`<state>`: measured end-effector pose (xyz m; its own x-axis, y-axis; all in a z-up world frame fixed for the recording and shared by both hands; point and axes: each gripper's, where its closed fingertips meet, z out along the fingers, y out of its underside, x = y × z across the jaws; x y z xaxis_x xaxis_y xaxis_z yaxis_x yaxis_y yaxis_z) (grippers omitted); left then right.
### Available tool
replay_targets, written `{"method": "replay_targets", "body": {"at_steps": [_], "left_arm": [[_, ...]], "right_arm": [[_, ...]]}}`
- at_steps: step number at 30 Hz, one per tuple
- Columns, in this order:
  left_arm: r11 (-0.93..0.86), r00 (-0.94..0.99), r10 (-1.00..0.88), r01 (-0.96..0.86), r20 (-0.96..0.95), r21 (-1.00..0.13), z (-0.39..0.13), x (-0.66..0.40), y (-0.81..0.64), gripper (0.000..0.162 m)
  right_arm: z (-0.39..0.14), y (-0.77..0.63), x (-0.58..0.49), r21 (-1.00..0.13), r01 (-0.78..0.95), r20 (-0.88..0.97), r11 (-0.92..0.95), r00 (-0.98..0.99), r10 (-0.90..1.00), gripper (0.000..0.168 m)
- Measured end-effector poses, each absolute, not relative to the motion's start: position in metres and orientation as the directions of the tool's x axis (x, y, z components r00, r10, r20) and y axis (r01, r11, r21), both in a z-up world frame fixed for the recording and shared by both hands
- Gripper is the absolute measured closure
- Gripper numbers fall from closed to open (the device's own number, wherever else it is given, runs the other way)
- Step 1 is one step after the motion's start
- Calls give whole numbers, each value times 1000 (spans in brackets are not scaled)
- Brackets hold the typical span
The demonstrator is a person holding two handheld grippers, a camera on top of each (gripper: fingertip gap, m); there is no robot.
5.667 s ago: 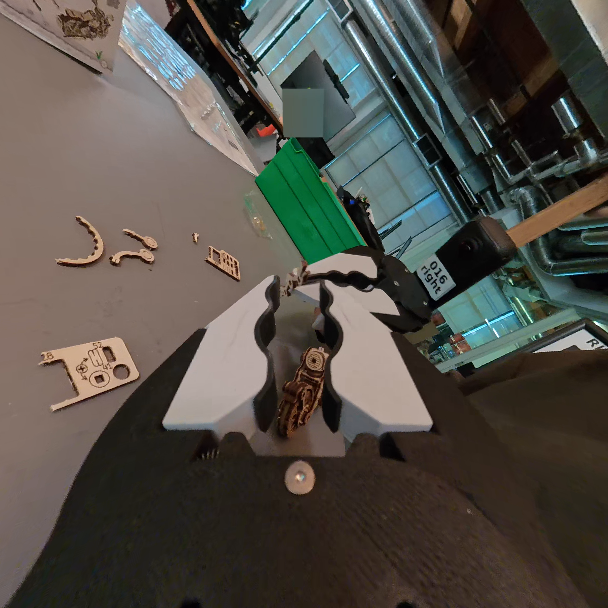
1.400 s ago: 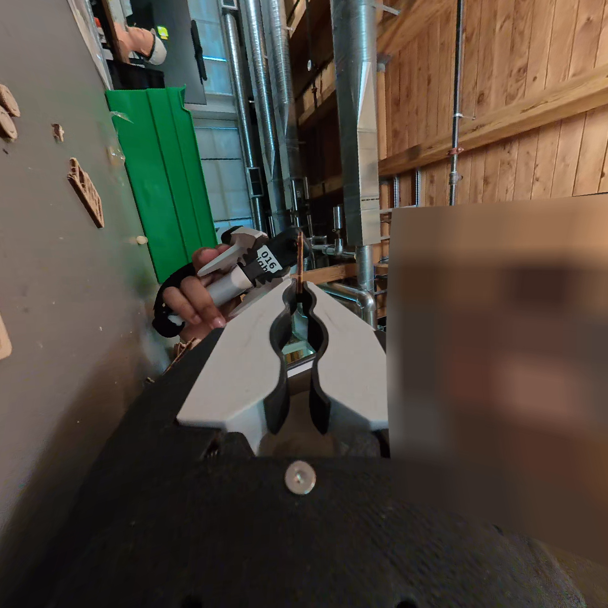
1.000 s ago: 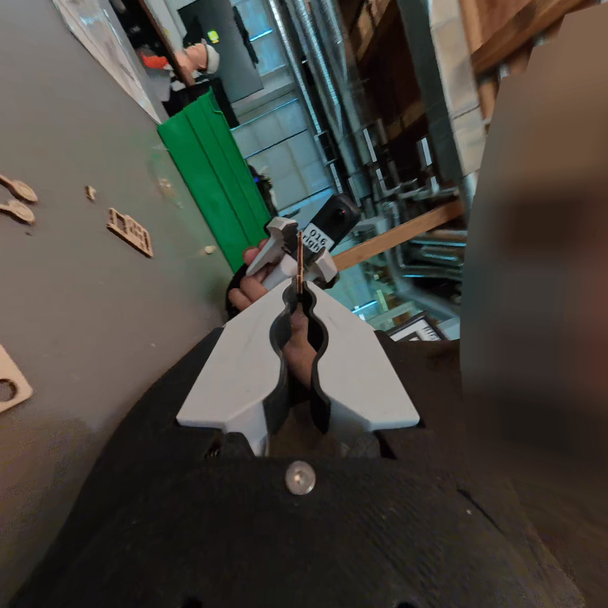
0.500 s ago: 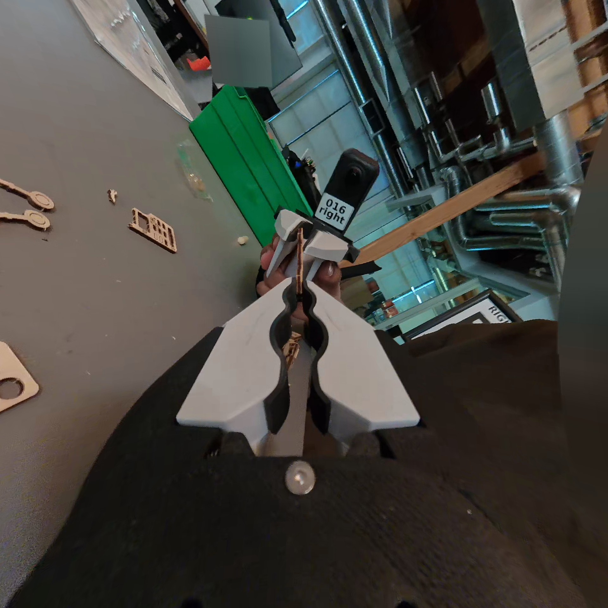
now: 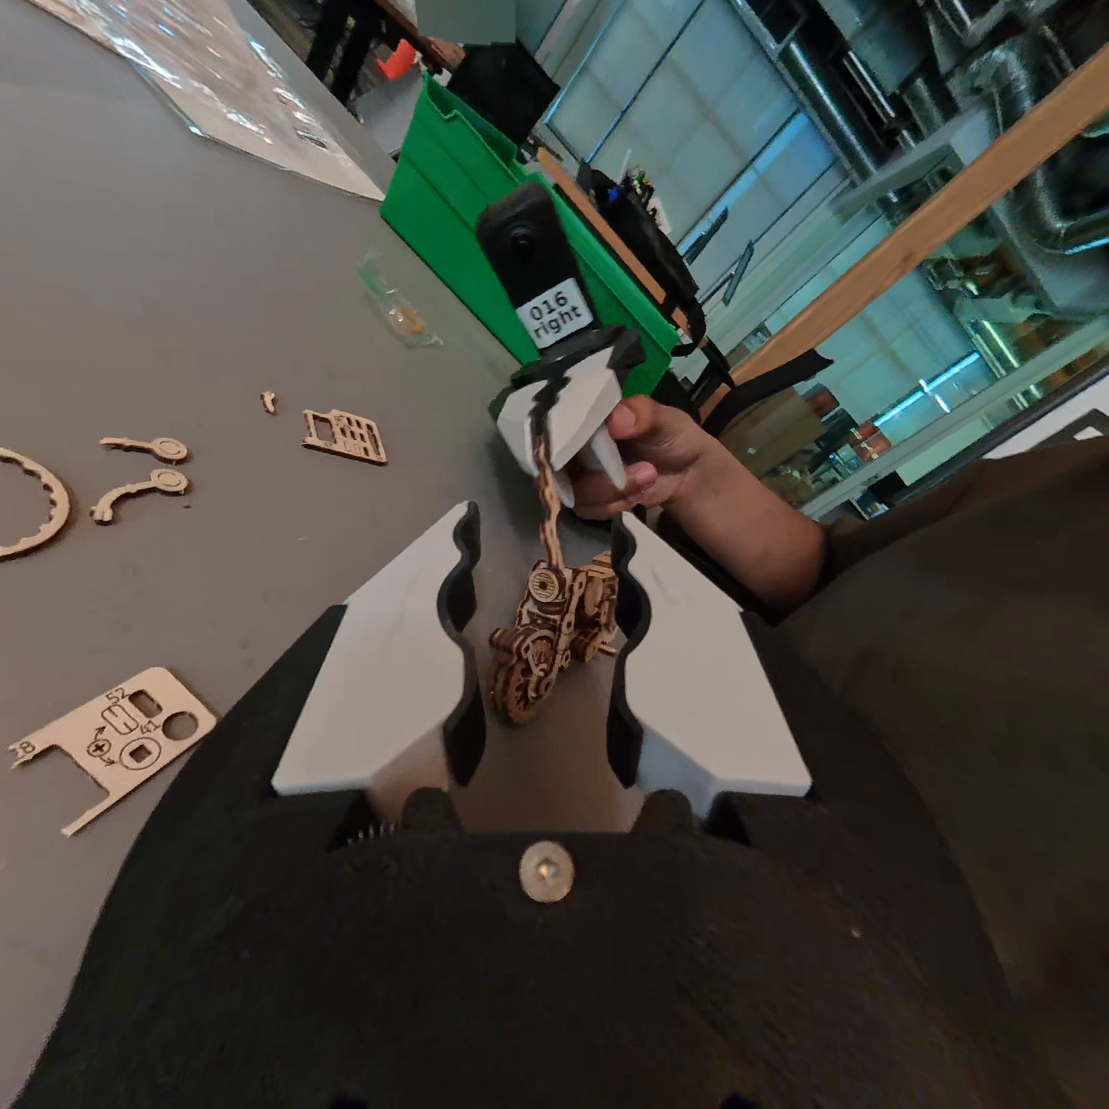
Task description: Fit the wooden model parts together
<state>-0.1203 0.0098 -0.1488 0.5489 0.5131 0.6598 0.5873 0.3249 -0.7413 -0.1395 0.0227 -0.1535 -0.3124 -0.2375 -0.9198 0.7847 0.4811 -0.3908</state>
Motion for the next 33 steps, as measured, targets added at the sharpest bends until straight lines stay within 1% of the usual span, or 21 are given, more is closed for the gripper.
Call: {"method": "replay_targets", "body": {"at_steps": [2,5,8,10,11,13,15,17,18,20,22,23,24,27,33], "left_arm": [[287,573,509,590,642,-755,-147,-116,14,121],[179,615,558,567,558,-804,-149,-107,20,121],[73,631,632,530,450,-845,-157,-100,26,120],[51,631,660,502,407,-863,-160,-96,31,121],[57,631,668,486,395,-872,-158,-94,34,125],[81,624,683,452,380,-888,-152,-94,34,143],[119,615,684,437,393,-891,-145,-94,32,148],[173,613,637,476,466,-862,-144,-93,32,151],[221,616,584,506,529,-834,-141,-91,33,150],[352,631,369,585,682,-731,-124,-83,37,146],[434,649,124,645,751,-629,-102,-71,36,153],[460,652,52,657,756,-598,-95,-68,33,159],[477,641,46,660,766,-581,-94,-70,31,158],[481,604,146,649,784,-590,-106,-80,27,157],[373,523,207,739,827,-561,-128,-78,47,149]], "right_arm": [[-160,24,-131,-356,767,-934,534,-287,-211,167],[-160,27,-123,-321,750,-947,579,-240,-214,168],[-154,29,-124,-272,767,-958,581,-160,-237,167],[-151,31,-126,-263,772,-958,579,-137,-252,167],[-152,31,-126,-269,766,-958,584,-149,-246,167],[-153,32,-124,-282,753,-955,595,-165,-245,167],[-150,33,-122,-283,749,-953,598,-151,-262,167],[-148,33,-119,-290,741,-950,606,-148,-273,167],[-146,34,-118,-295,736,-948,609,-144,-285,167],[-134,37,-114,-309,726,-931,614,-100,-351,167],[-117,43,-107,-337,708,-897,620,-42,-439,167],[-114,45,-105,-351,697,-888,625,-35,-459,167],[-115,47,-103,-369,681,-885,632,-48,-464,167],[-126,51,-99,-419,632,-888,652,-133,-441,167],[-127,49,-92,-513,579,-852,634,-253,-459,167]]}}
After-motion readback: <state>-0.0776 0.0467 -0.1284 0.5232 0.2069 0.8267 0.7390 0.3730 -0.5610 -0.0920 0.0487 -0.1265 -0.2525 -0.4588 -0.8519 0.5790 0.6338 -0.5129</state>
